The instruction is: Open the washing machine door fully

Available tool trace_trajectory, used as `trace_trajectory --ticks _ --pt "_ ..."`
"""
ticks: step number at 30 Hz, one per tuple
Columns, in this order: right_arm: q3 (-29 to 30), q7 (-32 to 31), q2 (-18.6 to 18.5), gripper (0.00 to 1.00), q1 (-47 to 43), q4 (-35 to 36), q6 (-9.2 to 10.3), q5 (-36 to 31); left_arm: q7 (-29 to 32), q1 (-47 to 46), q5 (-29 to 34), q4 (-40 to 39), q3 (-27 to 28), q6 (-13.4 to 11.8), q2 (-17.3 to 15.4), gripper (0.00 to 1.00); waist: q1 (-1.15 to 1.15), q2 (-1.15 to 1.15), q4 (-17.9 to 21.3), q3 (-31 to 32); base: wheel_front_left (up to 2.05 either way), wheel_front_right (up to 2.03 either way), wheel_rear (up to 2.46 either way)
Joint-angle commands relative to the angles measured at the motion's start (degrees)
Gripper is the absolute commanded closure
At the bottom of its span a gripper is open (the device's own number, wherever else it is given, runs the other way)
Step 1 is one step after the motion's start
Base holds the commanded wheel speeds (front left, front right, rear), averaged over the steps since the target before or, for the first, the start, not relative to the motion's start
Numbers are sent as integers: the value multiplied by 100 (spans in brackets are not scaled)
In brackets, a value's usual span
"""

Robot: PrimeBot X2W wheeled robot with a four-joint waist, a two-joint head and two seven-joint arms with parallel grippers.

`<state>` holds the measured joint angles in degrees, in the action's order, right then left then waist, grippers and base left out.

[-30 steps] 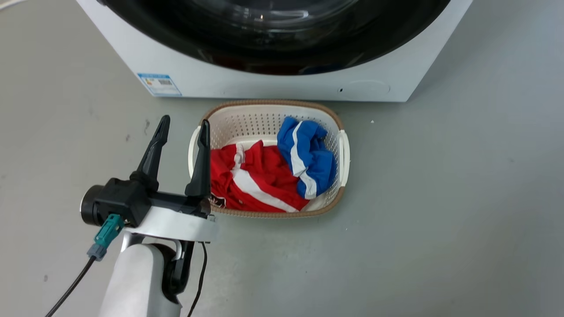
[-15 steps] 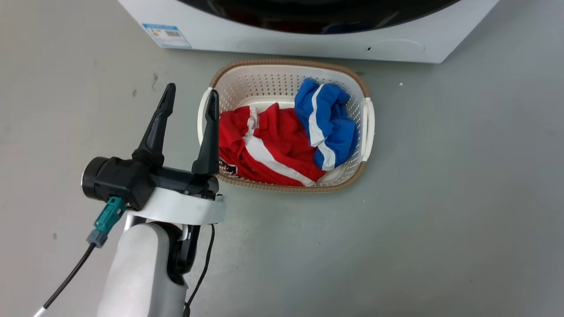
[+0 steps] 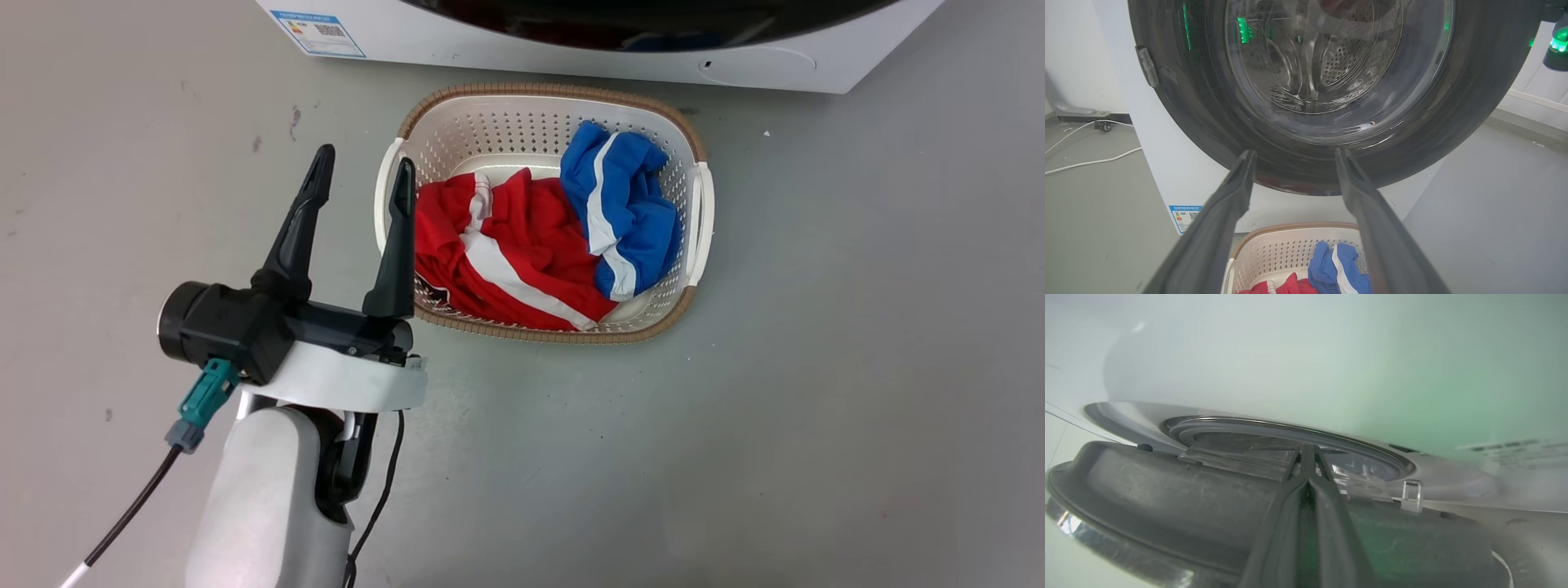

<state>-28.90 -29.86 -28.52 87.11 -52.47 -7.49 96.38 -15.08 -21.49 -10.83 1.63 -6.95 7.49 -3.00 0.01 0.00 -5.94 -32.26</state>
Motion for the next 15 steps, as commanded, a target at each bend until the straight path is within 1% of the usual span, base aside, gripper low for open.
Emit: trace_trajectory --ticks 1,8,15 --pt "-120 -177 185 100 -66 44 -1 53 -13 -95 -13 13 -9 -4 11 0 -1 0 0 15 0 0 0" --pt "-281 -784 -28 100 -454 301 0 209 -13 -2 30 142 -54 -3 13 0 -1 0 46 284 0 0 0" --pt "-524 -1241 -98 100 -1030 577 0 401 -13 222 57 328 -25 -3 13 0 -1 0 142 799 0 0 0"
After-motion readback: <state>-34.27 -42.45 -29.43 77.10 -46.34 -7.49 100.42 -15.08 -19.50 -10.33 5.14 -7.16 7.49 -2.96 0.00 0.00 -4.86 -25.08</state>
